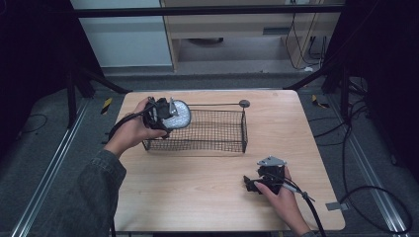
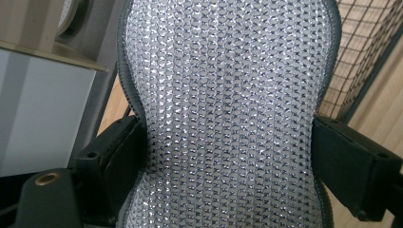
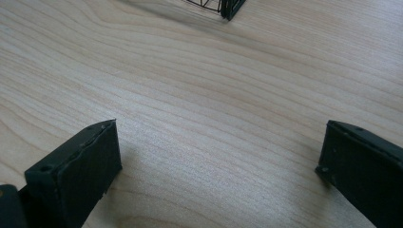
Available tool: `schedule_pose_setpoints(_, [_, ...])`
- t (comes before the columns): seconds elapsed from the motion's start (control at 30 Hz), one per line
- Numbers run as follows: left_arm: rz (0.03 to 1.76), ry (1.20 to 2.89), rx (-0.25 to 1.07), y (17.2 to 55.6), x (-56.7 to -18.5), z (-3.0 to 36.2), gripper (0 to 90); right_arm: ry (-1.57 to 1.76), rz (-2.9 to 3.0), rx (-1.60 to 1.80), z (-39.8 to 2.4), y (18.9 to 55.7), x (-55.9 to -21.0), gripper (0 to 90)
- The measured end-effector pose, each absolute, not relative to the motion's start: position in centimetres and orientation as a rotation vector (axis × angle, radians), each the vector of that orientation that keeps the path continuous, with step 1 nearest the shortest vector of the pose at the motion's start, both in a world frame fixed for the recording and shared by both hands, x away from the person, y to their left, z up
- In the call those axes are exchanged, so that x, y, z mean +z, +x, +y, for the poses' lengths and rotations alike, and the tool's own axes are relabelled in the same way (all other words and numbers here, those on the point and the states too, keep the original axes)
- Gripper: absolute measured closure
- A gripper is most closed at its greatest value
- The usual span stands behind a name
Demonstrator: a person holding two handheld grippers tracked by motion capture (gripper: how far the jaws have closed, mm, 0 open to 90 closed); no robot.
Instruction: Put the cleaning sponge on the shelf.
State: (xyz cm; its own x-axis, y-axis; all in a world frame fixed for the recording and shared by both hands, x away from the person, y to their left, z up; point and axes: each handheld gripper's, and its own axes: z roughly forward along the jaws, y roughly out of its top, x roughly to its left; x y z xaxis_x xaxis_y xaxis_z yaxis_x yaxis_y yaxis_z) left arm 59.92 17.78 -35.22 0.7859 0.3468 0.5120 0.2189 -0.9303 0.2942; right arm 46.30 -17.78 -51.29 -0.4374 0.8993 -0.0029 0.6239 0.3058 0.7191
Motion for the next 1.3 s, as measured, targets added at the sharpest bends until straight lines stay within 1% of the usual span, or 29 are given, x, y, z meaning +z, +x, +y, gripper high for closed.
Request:
schedule_pose_setpoints(0.37, [0.436,2.756,0.841,61.3,-35.5,17.9,13.3,1.357,2.172,0.919,-17.8,46.3,-51.3,0.5])
schedule_pose_setpoints(0.63, [0.432,2.762,0.816,62.0,-36.5,17.8,13.3,1.357,2.172,0.918,-17.8,46.3,-51.3,0.5])
schedule_pose_setpoints(0.97, [0.412,2.786,0.796,62.4,-37.6,17.1,13.2,1.356,2.172,0.918,-17.8,46.3,-51.3,0.5])
schedule_pose_setpoints(1.3, [0.420,2.788,0.765,62.8,-38.2,17.6,13.0,1.357,2.172,0.918,-17.8,46.3,-51.3,0.5])
